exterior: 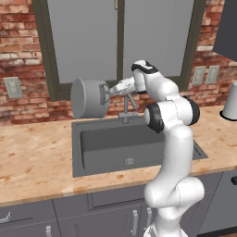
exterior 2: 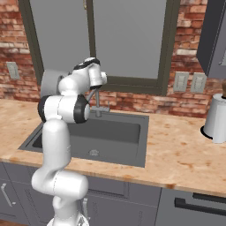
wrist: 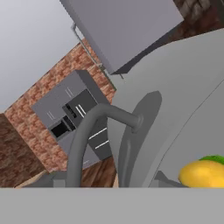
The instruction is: Dump the lemon from the pot into the sink. Then turn on the water and wash the lemon. Then turn off the water and put the lemon back in the pot.
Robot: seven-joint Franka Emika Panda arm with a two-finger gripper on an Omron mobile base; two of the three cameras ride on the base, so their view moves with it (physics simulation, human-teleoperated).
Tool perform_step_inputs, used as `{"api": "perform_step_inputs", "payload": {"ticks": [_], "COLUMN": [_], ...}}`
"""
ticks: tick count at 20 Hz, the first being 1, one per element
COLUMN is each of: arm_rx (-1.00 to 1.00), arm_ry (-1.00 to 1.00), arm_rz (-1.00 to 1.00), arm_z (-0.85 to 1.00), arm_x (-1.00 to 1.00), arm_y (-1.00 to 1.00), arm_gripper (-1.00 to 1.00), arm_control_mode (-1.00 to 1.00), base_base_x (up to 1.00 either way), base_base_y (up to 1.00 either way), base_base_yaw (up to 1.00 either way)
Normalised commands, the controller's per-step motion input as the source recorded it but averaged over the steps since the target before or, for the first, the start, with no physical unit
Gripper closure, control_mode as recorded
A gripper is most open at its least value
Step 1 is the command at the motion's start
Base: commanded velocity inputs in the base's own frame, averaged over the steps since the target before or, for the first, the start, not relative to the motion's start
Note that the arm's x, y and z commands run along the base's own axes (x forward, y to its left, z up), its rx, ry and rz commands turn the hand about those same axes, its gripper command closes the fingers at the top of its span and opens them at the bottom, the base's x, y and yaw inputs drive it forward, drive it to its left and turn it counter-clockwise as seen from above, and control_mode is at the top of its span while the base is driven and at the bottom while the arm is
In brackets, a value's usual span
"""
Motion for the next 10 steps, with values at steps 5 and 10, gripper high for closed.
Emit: {"api": "perform_step_inputs", "payload": {"ticks": [5,10], "arm_rx": [0.06,0.1], "arm_ry": [0.0,-0.01], "arm_rz": [0.0,0.0], "arm_z": [0.08,0.27], "arm_x": [0.19,0.0], "arm_y": [-0.22,-0.07], "arm_gripper": [1.0,1.0], "arm_control_mode": [-1.0,-1.0], "base_base_x": [0.0,0.0], "base_base_y": [0.0,0.0], "base_base_yaw": [0.0,0.0]}}
